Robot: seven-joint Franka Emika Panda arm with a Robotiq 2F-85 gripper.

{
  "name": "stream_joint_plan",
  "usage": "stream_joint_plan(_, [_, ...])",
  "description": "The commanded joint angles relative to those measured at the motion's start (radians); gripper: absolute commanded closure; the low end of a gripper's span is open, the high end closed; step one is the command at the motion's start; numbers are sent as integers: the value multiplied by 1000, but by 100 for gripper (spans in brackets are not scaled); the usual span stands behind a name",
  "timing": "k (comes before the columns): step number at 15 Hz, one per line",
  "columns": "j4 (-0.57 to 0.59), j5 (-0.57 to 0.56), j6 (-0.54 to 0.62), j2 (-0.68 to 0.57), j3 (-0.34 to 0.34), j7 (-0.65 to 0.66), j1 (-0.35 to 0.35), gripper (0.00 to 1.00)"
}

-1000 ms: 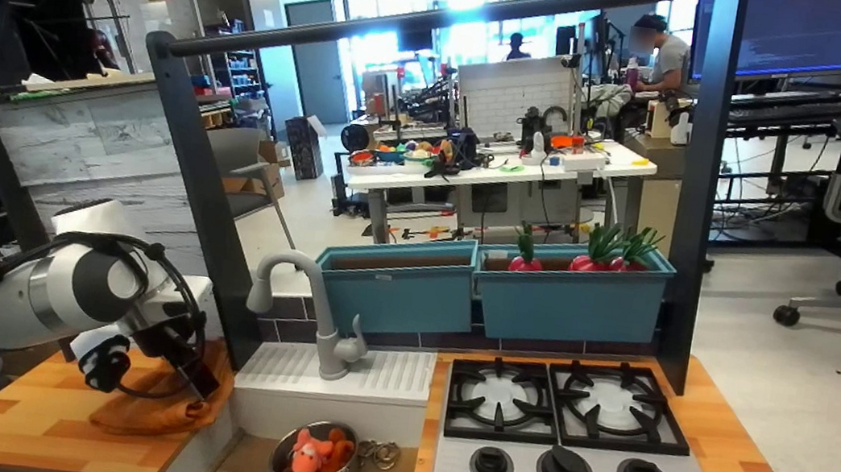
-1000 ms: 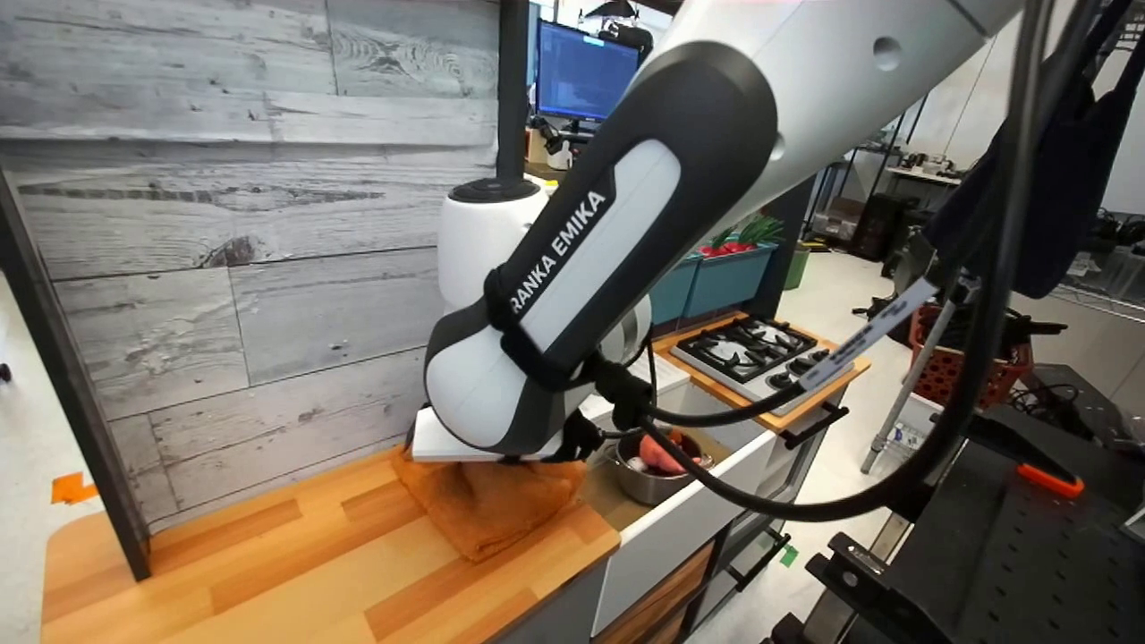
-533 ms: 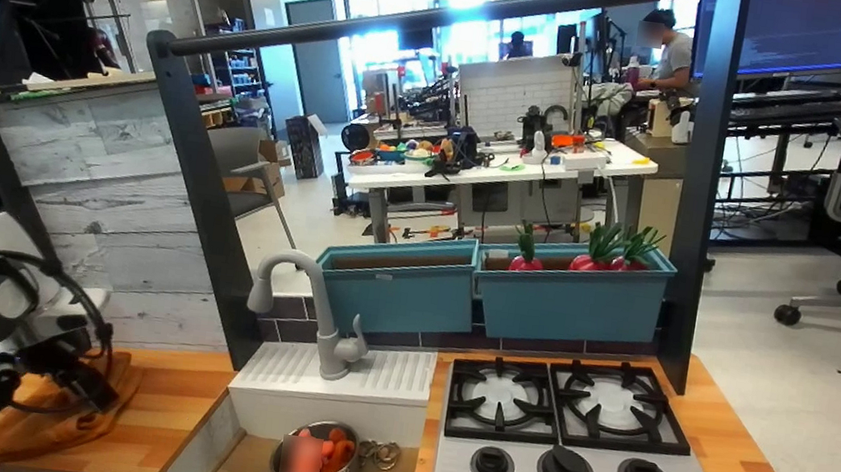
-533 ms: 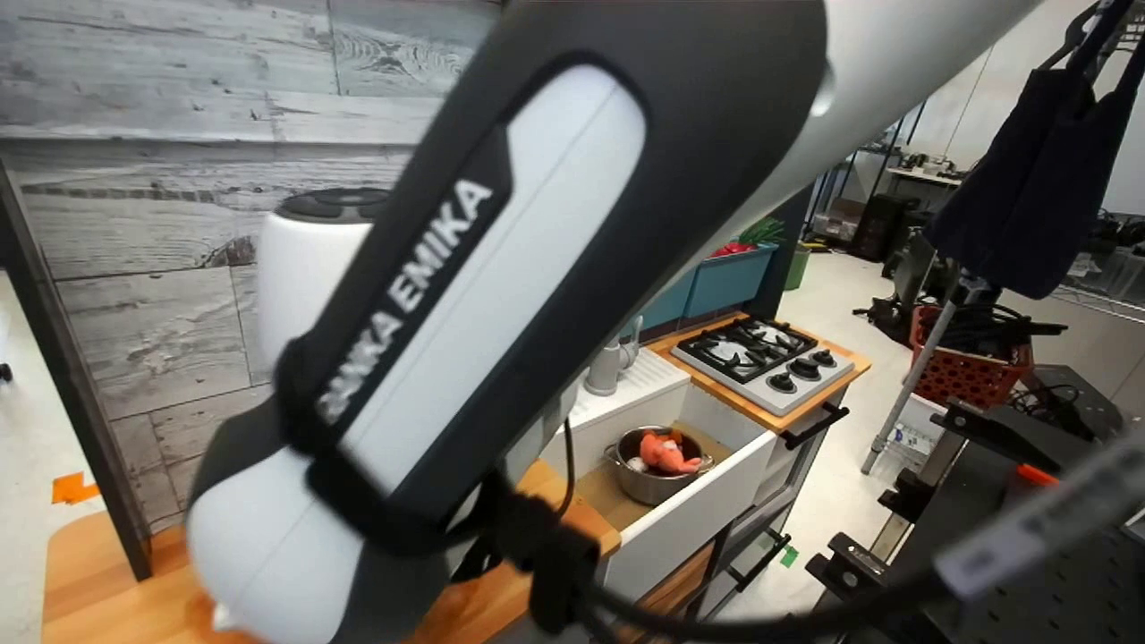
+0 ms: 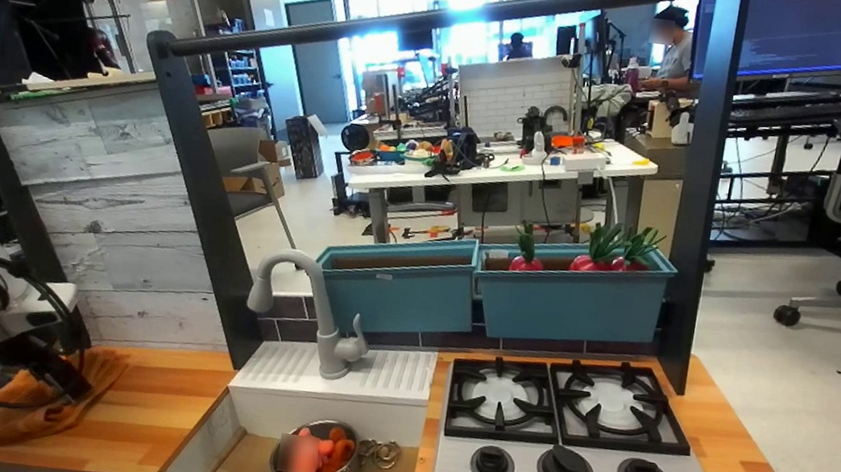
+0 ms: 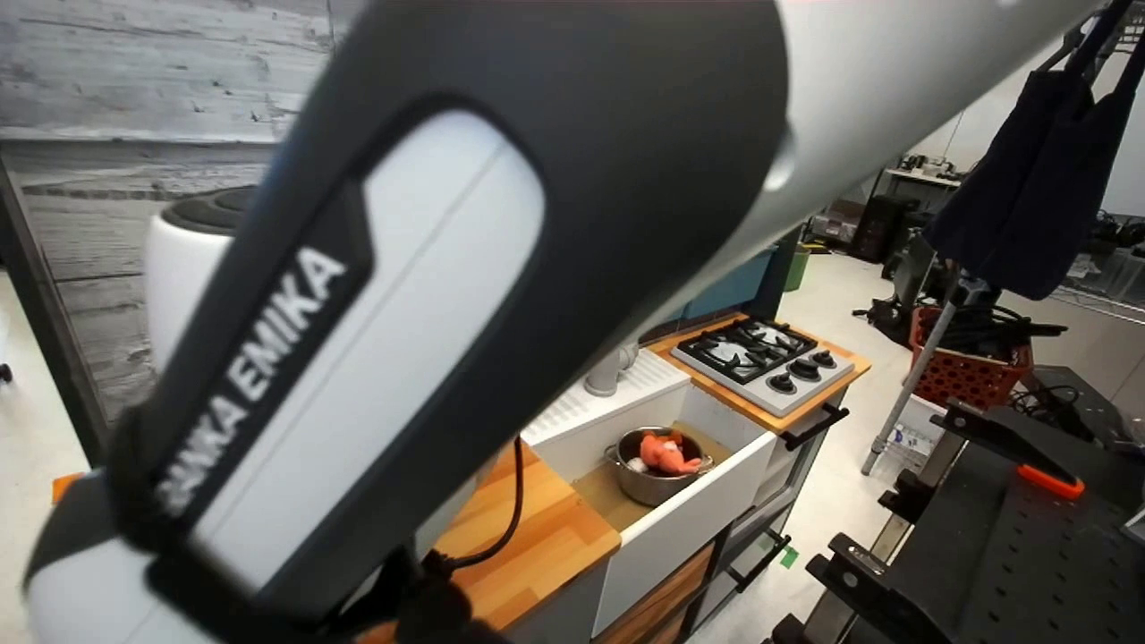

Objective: Use the towel to wipe the left side of the countertop, remove two plush toys from the silver pot and put them on the stove, place one plush toy from the pot on the left side of the countertop

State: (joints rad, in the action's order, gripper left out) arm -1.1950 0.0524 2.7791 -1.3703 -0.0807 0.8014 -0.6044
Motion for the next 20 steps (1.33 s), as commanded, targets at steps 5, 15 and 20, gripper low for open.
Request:
stream_joint_plan(5, [-191,61,-78,69,-9,7,163,0])
stream_joint_plan(15, [-50,43,-71,4,62,-14,103,0])
stream_joint_plan(20, [127,35,-104,-81,21,38,25,0])
